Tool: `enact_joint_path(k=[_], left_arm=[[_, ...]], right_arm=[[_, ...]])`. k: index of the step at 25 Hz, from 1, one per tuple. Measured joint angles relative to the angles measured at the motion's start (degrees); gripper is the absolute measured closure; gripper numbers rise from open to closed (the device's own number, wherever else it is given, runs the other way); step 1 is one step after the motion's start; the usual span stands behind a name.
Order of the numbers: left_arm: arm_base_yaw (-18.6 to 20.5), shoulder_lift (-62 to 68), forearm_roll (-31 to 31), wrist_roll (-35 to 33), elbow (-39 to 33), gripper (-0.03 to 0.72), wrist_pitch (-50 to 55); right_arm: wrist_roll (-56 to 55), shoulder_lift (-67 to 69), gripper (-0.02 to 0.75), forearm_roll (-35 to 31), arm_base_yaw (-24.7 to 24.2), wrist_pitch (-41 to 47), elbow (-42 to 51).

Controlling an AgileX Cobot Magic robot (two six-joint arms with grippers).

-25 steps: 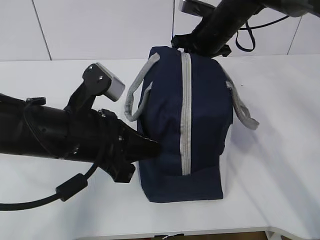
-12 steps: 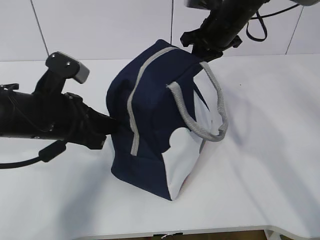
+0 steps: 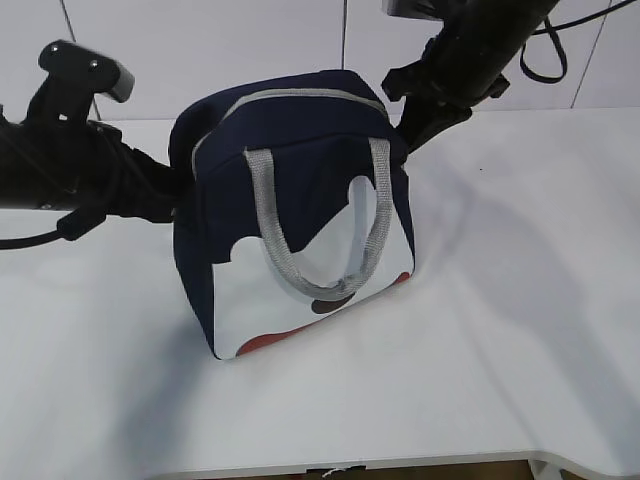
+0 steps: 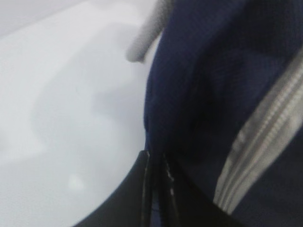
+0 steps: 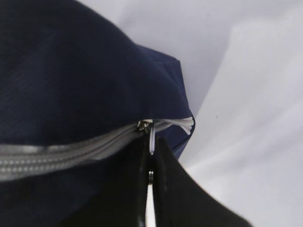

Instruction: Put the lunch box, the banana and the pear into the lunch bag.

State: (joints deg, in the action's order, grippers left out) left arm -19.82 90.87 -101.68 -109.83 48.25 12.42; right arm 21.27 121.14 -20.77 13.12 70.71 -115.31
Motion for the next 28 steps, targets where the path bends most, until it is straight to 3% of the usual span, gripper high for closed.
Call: enact_joint_path(k=[17,21,28], left_arm=[[0.0,0.3,0.1,-14.9,4.0,0.704,-1.6],[0.0,0.3,0.1,-15.9,4.0,0.704,-1.7],[0.0,0.5,0.1,-16.1,4.0,0.704,-1.9]], right_arm=[[0.2,-17.6,0.72,-3.0,0.0,-1.3,21.7],[-3.8,-18.8,0.72,-2.9,-0.3,-7.6,22.3],[-7.6,-18.9,0.72,-2.4,-2.6,-9.9,22.4]])
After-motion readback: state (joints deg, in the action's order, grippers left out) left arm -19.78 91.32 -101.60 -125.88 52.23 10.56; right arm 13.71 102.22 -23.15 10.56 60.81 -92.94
